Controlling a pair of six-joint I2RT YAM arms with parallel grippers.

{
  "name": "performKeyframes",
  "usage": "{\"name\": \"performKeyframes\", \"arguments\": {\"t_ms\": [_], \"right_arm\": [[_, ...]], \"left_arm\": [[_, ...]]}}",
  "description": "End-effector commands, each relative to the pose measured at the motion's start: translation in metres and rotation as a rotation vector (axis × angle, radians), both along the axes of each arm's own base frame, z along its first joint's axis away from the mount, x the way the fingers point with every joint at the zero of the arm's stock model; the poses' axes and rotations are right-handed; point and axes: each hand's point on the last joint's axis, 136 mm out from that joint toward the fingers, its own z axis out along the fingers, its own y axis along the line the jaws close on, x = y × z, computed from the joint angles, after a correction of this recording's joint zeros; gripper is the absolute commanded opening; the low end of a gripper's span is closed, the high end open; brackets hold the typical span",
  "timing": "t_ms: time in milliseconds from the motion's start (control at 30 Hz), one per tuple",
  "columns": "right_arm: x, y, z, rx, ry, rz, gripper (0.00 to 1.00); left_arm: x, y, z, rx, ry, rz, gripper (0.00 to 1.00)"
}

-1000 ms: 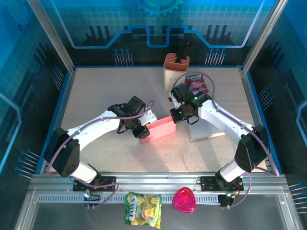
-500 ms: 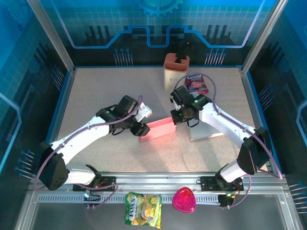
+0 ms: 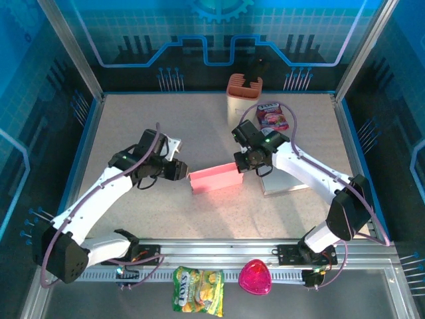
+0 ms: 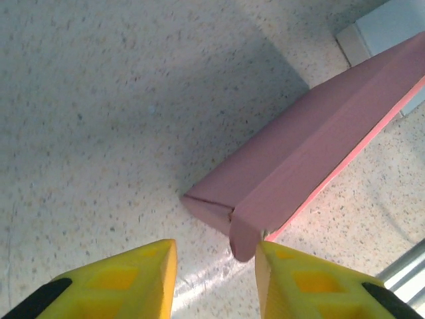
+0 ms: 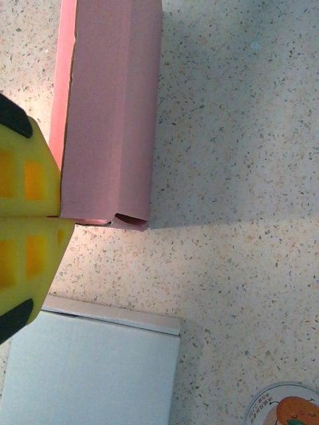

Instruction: Fold the paper box

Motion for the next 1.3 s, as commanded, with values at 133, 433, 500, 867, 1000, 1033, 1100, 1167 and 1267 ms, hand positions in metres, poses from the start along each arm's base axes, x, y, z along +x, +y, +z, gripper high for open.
{"name": "performKeyframes", "arguments": {"t_ms": [133,433,500,867,1000,1033,1100,1167,1267], "right_arm": [[-0.006,0.001,-0.003,-0.032,0.029,-0.008,0.0],[-0.006,0.001,-0.004,-0.031,0.034,-0.014,0.0],[-0.006,0.001,-0.004,-0.031,0.035,-0.015,0.0],[-0.005,0.001,-0.005,-0.033,0.037,-0.015,0.0],[-0.005,0.001,-0.005,-0.03,0.035,-0.02,0.0],[-0.005,0.001,-0.005,-0.031,0.037,-0.019,0.0],[-0.005,0.001,-0.005,-0.03,0.036,-0.02,0.0],[-0.005,0.001,-0.005,-0.03,0.037,-0.021,0.0],[-0.006,0.001,-0.005,-0.028,0.036,-0.023,0.0]], "left_arm": [[-0.022,-0.016,0.007,-0.08,0.153,-0.042,0.33],[-0.015,-0.02,0.0,0.04,0.124,-0.085,0.31],[-0.013,-0.022,-0.002,0.067,0.117,-0.093,0.31],[-0.002,-0.019,-0.009,0.156,0.098,-0.085,0.21],[-0.003,-0.021,-0.011,0.162,0.098,-0.092,0.2],[-0.003,-0.022,-0.011,0.167,0.095,-0.098,0.2],[-0.005,-0.022,-0.012,0.175,0.092,-0.101,0.2],[-0.005,-0.021,-0.013,0.181,0.091,-0.099,0.2],[-0.005,-0.02,-0.017,0.194,0.097,-0.096,0.21]]}}
